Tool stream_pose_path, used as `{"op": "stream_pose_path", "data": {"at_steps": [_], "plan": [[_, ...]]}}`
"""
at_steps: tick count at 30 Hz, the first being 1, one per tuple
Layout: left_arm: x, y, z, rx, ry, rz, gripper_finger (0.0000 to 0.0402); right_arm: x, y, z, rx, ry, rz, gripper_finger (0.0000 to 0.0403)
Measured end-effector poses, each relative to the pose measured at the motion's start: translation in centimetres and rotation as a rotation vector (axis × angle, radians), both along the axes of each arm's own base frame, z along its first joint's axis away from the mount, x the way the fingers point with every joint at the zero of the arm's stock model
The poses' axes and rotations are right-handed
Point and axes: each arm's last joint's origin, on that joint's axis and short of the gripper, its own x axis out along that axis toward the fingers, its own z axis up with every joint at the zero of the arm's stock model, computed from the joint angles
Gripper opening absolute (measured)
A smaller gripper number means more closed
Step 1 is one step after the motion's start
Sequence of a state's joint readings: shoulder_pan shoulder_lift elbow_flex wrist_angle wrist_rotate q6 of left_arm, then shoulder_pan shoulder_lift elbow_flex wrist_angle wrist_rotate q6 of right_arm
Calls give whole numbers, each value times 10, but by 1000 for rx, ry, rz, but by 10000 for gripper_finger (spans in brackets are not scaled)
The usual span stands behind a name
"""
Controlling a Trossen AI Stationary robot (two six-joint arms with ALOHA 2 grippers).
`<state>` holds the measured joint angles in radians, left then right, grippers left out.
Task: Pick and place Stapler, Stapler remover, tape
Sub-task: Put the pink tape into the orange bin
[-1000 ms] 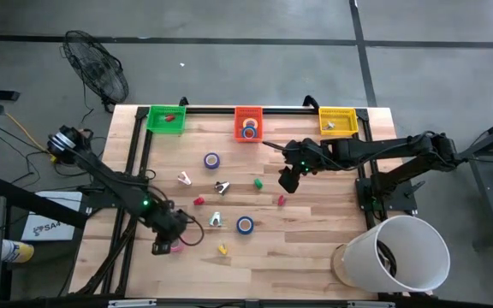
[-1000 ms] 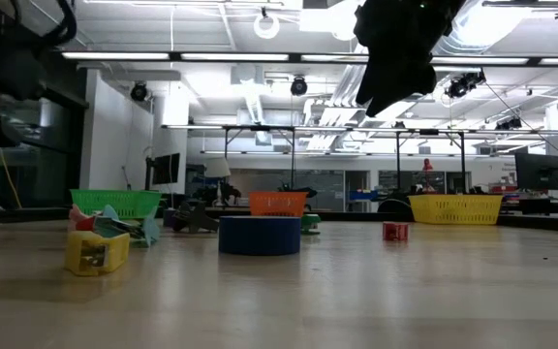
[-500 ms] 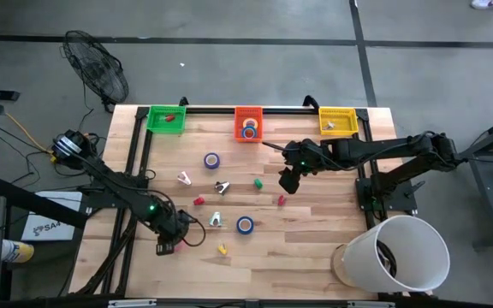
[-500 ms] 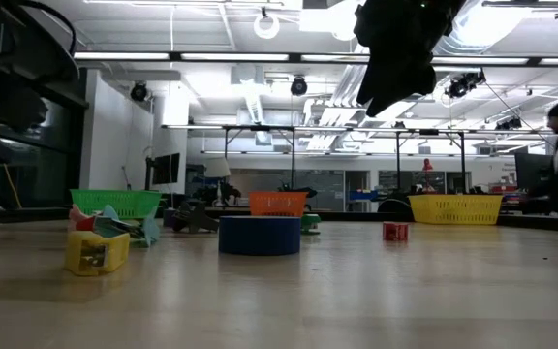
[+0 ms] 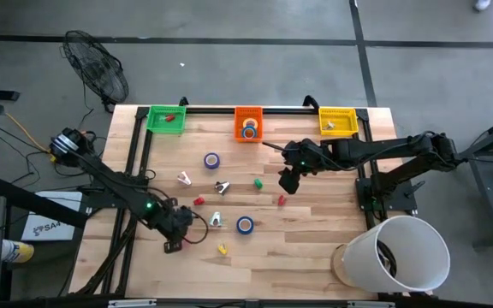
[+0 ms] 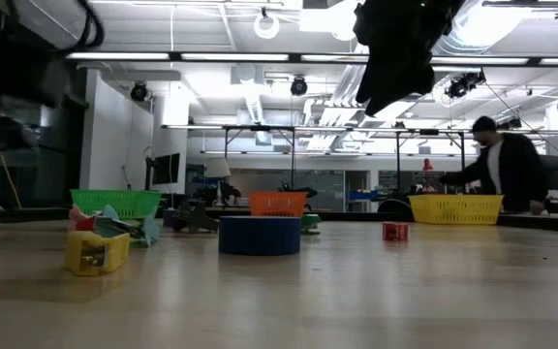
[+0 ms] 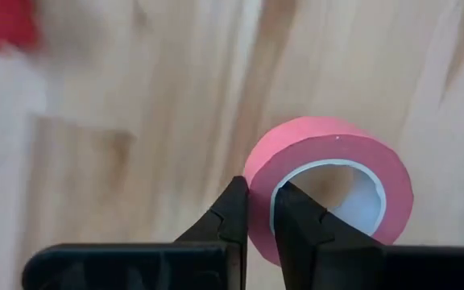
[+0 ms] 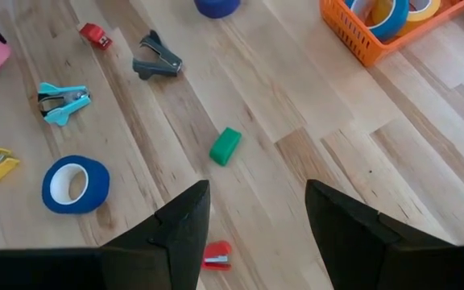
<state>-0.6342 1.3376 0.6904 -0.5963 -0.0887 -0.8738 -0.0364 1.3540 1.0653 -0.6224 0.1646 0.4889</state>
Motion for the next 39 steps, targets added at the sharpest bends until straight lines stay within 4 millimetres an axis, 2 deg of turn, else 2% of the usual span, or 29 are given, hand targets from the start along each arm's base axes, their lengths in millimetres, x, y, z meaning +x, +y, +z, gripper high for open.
{"op": "stream_pose_path", "data": {"at_steps": [4,9,13,17,20,25,33,39], "plan": [[7,9,27,123,-191,93,30,2,0,1,-2,-21,0,197],[17,28,74,327,-455,148,30,9,0,8,-13,-117,41,197],[22,47,106,464,-554,141,30,20,3,20,-5,-275,183,197],[29,66,127,552,-608,112,30,28,8,34,-59,-439,294,197],[37,81,138,586,-672,84,30,32,13,43,-142,-528,361,197],[51,105,152,618,-786,52,30,34,20,49,-280,-582,462,197],[61,139,173,645,-992,-5,34,35,18,53,-367,-594,358,197],[63,151,176,634,-1044,-26,35,45,18,55,-414,-667,355,197]]}}
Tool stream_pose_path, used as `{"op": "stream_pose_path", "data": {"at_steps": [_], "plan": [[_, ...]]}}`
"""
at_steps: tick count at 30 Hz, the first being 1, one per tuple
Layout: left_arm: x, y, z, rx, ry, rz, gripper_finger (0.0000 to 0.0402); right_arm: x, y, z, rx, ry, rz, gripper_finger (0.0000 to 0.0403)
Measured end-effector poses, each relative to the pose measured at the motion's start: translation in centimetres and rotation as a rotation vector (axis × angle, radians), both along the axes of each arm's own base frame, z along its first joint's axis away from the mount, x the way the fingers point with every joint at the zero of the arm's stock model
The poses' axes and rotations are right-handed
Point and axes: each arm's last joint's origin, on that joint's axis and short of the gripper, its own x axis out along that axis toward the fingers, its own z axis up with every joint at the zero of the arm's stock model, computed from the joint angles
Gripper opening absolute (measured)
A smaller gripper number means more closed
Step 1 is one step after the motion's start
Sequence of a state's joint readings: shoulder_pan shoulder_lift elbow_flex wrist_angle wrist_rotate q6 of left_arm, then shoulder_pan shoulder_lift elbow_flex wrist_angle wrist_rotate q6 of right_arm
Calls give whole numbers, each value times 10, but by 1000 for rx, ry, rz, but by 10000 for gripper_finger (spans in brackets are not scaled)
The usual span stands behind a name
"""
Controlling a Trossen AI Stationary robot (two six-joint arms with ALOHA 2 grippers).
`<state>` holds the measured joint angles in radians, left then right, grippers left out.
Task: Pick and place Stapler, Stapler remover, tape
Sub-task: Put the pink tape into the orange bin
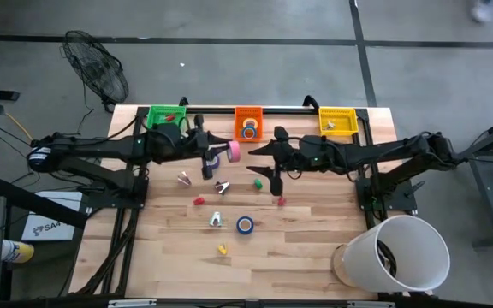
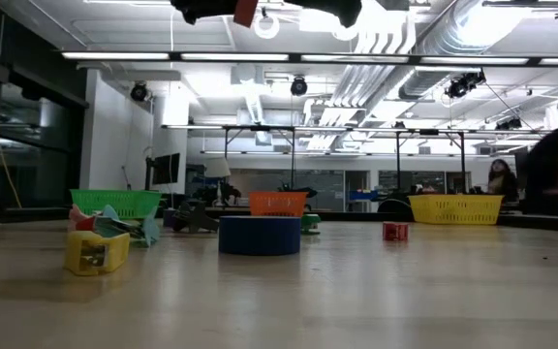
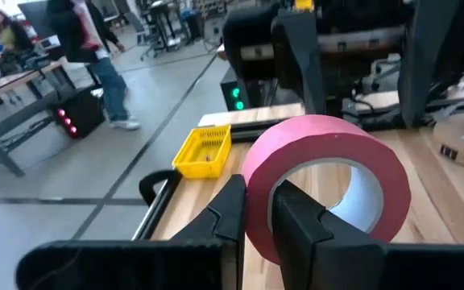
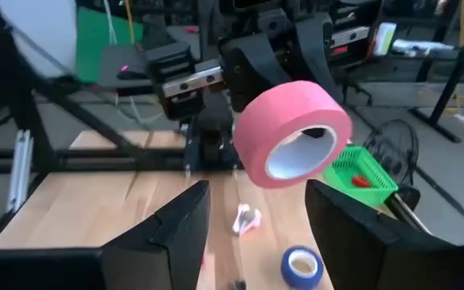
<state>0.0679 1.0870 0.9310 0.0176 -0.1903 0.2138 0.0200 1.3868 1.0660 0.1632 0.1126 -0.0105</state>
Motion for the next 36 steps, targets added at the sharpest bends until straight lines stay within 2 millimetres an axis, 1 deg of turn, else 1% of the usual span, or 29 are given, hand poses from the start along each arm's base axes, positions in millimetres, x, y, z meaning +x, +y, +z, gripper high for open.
{"op": "stream_pose_path", "data": {"at_steps": [6,11,16,19,23,29,32,36], "plan": [[4,2,2,24,-34,-35,36,16,-1,-9,-2,-54,-36,197],[9,2,-2,21,-19,-42,36,25,0,-12,2,-118,-20,197],[16,3,-2,26,-53,-42,37,31,1,-15,12,-141,2,197],[17,3,-4,27,-43,-35,37,31,1,-15,13,-142,2,189],[19,4,-6,45,-32,-20,37,31,1,-17,19,-135,8,155],[19,3,-6,71,-25,-22,37,31,-1,-18,77,-122,9,74],[20,3,-7,71,-24,-30,37,31,-3,-18,112,-119,40,38],[20,3,-7,108,-10,-27,38,31,-12,-19,177,-113,79,38]]}}
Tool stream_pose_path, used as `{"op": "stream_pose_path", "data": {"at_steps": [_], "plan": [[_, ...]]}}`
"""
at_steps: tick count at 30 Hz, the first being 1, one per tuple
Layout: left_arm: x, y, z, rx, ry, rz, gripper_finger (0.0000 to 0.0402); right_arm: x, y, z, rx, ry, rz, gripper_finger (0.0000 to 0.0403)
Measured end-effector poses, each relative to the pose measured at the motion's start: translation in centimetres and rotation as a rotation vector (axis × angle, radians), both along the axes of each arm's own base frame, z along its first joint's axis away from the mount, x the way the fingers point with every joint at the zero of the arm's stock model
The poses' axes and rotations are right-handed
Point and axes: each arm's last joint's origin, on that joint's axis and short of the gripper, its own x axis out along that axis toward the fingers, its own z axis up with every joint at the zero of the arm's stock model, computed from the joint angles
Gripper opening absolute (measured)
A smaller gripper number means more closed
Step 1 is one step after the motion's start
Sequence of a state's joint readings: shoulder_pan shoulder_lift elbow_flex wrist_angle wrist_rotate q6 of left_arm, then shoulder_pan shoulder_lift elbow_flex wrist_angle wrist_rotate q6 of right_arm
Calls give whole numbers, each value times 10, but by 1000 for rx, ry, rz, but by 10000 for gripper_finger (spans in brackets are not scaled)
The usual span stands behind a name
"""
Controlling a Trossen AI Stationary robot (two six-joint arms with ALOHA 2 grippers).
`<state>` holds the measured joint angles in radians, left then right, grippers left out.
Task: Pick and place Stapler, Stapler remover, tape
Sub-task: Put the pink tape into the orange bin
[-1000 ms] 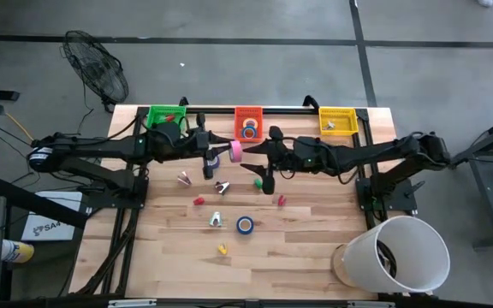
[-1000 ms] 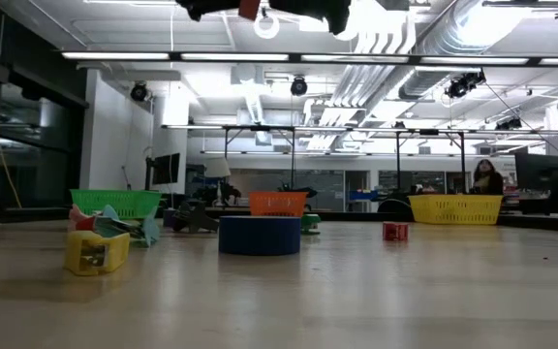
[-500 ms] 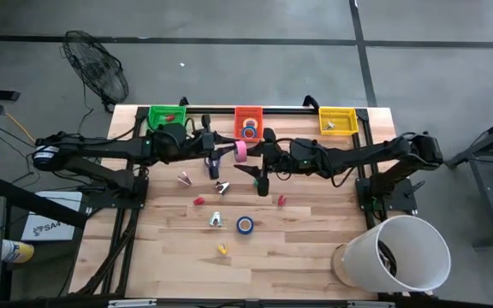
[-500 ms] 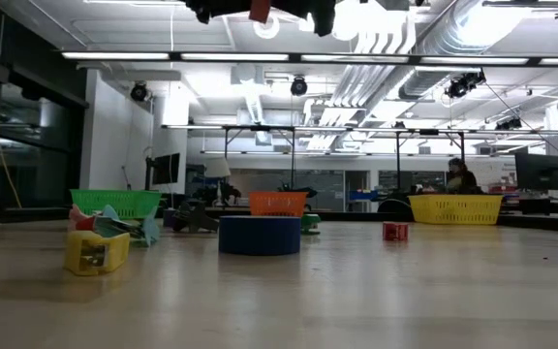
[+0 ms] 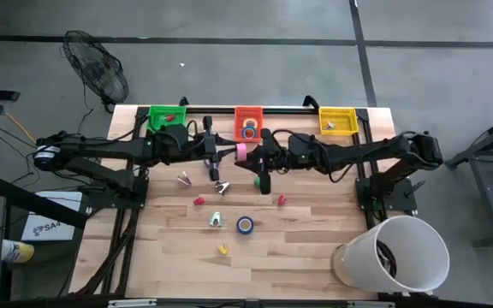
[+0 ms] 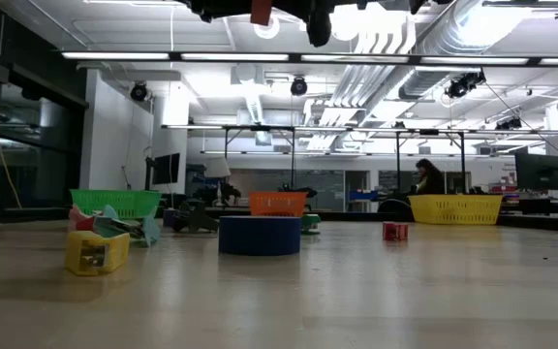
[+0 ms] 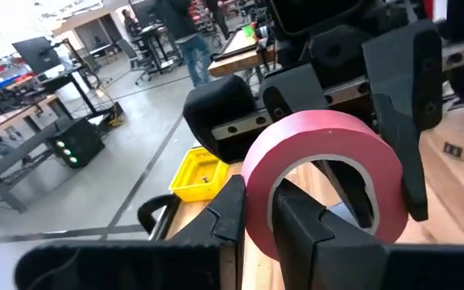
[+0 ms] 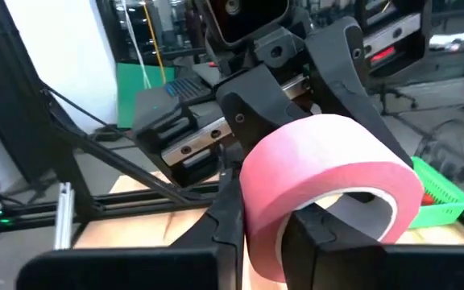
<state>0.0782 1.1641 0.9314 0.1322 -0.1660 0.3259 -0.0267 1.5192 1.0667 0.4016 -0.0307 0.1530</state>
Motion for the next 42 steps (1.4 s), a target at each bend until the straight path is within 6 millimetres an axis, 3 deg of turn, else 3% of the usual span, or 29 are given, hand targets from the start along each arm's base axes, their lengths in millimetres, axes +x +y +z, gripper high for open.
{"op": "stream_pose_path", "data": {"at_steps": [4,10,14,17,23,30,37,42], "plan": [[0,0,-1,19,10,5,64,0,-6,-1,32,7,-1,38],[-6,1,2,31,19,46,168,-1,-16,-5,77,56,-45,35],[-24,2,8,73,63,136,232,-3,-29,-11,121,107,-111,35],[-41,4,14,92,80,222,256,-6,-45,-14,156,128,-191,35],[-69,4,24,117,92,325,254,-15,-81,-20,276,168,-374,35],[-82,3,24,135,131,329,242,-24,-111,-18,326,181,-451,35],[-82,3,23,157,151,324,240,13,-127,6,225,326,-451,35],[-83,3,23,196,176,322,240,45,-153,-10,248,592,-535,35]]}}
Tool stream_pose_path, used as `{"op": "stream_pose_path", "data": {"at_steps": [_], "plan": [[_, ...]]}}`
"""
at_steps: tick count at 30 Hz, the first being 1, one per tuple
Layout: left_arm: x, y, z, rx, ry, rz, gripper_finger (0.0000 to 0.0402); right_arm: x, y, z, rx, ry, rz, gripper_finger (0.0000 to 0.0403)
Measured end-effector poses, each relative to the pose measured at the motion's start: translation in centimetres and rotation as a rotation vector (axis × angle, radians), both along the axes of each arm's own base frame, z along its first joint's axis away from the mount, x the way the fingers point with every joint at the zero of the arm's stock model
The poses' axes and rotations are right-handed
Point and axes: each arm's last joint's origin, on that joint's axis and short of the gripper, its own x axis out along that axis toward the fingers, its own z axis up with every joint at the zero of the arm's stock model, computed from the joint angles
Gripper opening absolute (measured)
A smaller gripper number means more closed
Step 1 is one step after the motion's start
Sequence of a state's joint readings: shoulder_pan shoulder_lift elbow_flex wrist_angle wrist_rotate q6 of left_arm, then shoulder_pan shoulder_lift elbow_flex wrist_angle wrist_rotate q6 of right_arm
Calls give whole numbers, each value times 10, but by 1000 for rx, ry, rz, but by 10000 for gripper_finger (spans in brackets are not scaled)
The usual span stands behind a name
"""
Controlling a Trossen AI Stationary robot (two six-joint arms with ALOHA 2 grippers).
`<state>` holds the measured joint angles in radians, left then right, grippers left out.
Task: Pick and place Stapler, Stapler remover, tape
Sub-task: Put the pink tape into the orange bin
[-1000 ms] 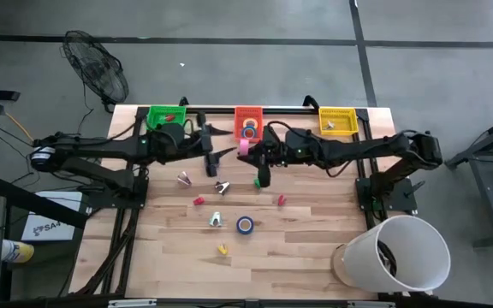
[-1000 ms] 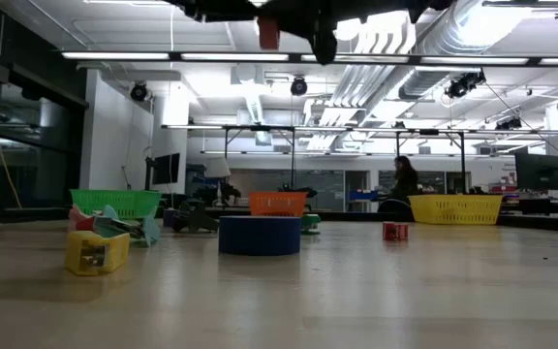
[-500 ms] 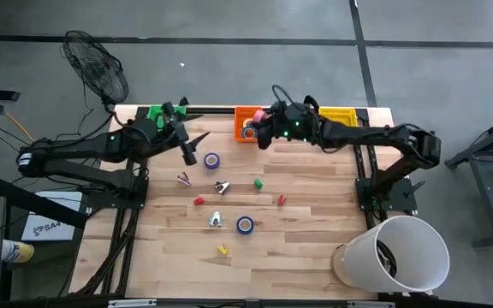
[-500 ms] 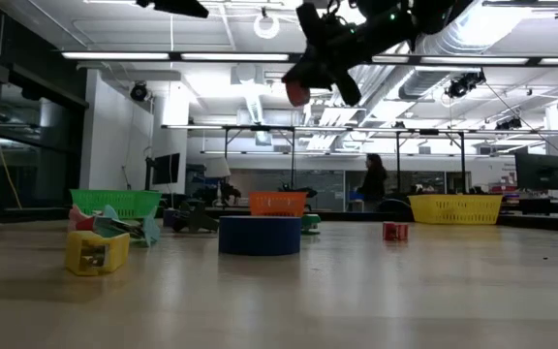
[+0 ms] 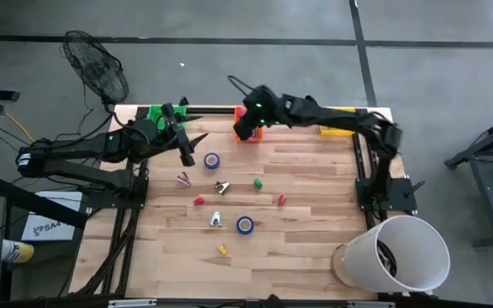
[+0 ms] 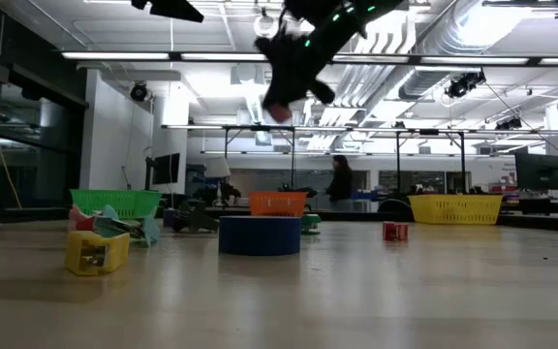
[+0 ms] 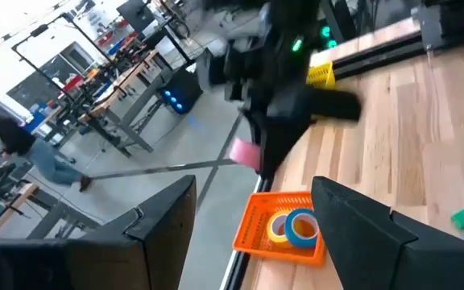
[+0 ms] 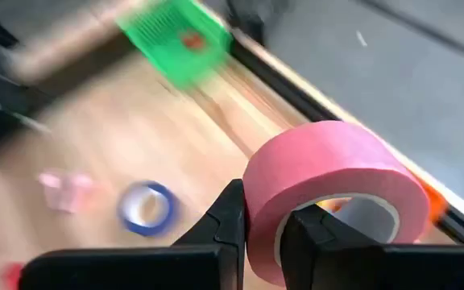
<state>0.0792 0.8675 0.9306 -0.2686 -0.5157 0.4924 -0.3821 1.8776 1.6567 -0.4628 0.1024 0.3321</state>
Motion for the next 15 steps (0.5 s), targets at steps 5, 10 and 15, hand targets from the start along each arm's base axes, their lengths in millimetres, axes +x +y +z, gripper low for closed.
{"op": "stream_pose_path", "data": {"at_steps": [5,10,15], "plan": [[-2,0,-3,5,43,24,240,22,-30,-26,85,153,-62,35],[-4,1,-8,-19,82,48,240,36,-56,-46,165,144,-171,35],[-6,1,-15,-58,124,71,240,38,-76,-67,245,141,-259,35]]}}
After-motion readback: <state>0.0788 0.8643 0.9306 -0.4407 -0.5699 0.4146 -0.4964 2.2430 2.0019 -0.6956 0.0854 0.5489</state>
